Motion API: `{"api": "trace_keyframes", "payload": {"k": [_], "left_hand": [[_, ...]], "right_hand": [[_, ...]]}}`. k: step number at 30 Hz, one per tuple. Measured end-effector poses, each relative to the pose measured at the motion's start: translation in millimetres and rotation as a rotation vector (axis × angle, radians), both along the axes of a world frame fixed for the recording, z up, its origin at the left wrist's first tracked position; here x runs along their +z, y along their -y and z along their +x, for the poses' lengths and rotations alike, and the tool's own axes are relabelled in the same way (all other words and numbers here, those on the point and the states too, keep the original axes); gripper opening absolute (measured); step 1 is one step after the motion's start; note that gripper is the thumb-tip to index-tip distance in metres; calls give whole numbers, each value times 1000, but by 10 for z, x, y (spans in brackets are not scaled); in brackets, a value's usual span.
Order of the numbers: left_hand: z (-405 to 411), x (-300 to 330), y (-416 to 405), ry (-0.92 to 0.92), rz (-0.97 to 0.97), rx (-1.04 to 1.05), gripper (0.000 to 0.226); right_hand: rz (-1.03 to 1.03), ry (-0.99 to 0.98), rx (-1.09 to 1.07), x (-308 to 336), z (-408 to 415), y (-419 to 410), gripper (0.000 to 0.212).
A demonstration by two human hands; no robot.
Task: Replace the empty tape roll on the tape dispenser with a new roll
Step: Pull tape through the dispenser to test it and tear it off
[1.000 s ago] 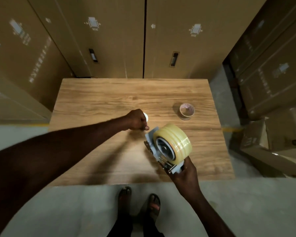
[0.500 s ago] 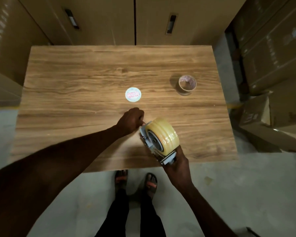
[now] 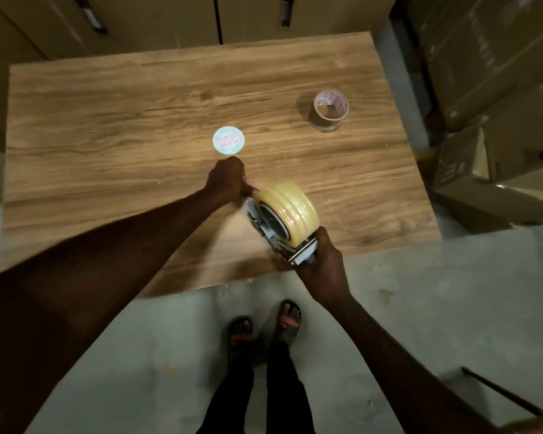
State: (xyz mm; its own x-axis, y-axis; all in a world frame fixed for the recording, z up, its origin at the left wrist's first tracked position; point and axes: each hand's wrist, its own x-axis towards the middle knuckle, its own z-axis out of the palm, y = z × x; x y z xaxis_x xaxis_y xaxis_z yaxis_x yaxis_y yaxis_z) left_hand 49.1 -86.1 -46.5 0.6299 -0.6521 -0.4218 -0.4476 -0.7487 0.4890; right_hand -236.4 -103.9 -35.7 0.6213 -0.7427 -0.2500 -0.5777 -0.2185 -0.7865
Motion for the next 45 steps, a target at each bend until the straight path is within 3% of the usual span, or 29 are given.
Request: {"api": "trace_keyframes", "payload": {"k": [10,19,32,45], "left_hand": [[-41,-20,42,23,18,77,25],[-81,-8,28,-17,27,125,62],[-58,-86,51,6,60,107,66],[-34,-153,105,45,110,98,71]], "right_hand": [[-58,-9,13,43,-21,-73,53],[-67,-68,0,89,-398,-193,51],[-65,-186,-25,136,-1385,-457,53],[-45,-204,-25,122,-1389,-427,55]]}}
